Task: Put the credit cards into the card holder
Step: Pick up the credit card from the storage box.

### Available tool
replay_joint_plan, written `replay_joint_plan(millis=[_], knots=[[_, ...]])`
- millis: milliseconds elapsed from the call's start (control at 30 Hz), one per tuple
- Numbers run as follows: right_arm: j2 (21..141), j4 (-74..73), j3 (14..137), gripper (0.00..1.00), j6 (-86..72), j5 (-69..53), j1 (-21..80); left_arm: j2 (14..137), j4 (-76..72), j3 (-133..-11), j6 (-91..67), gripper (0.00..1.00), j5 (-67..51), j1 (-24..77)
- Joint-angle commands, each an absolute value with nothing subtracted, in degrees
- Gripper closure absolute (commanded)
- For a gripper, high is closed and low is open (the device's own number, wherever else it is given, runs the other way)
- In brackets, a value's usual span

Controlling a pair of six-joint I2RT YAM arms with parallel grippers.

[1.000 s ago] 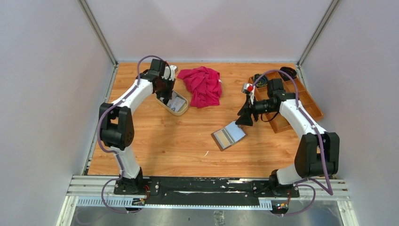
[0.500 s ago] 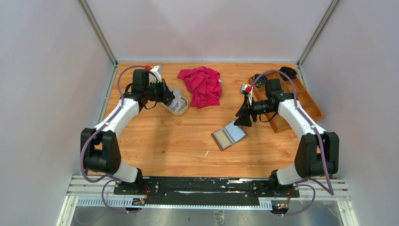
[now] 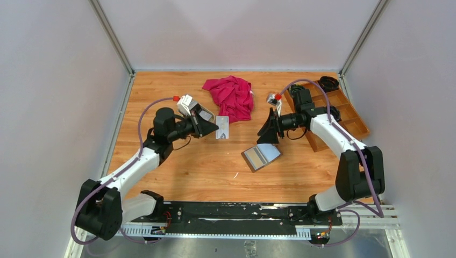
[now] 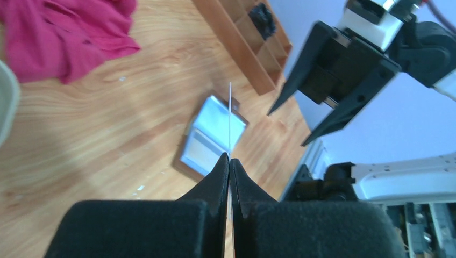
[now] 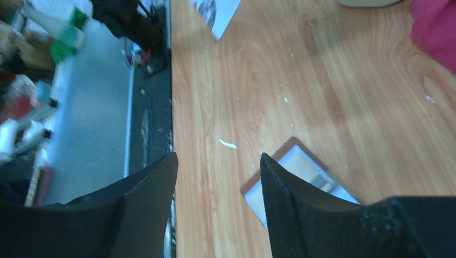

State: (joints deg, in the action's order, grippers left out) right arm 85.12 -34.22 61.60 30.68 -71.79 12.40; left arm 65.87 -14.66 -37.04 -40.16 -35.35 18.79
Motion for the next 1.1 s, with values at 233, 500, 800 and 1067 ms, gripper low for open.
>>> replay_joint_plan(millis=[233, 500, 800, 1067], knots=[[81.1, 5.7, 51.6, 0.31, -17.2, -73.9, 13.7, 67.9, -47.1, -25.5, -57.3, 1.00, -32.9, 28.2], [82.4, 10.0, 51.5, 0.32, -23.3, -75.3, 14.5, 72.4, -53.2, -25.7, -59.0, 1.00, -32.2, 32.5], [83.4, 10.9, 52.1, 0.38, -25.3, -76.8, 16.5, 76.7, -59.7, -25.2, -61.3, 1.00, -32.0, 35.1], [83.4, 11.2, 52.5, 0.63, -26.2, -77.3, 17.1, 79.1, -62.2, -25.1, -62.0, 1.00, -31.8, 36.5]])
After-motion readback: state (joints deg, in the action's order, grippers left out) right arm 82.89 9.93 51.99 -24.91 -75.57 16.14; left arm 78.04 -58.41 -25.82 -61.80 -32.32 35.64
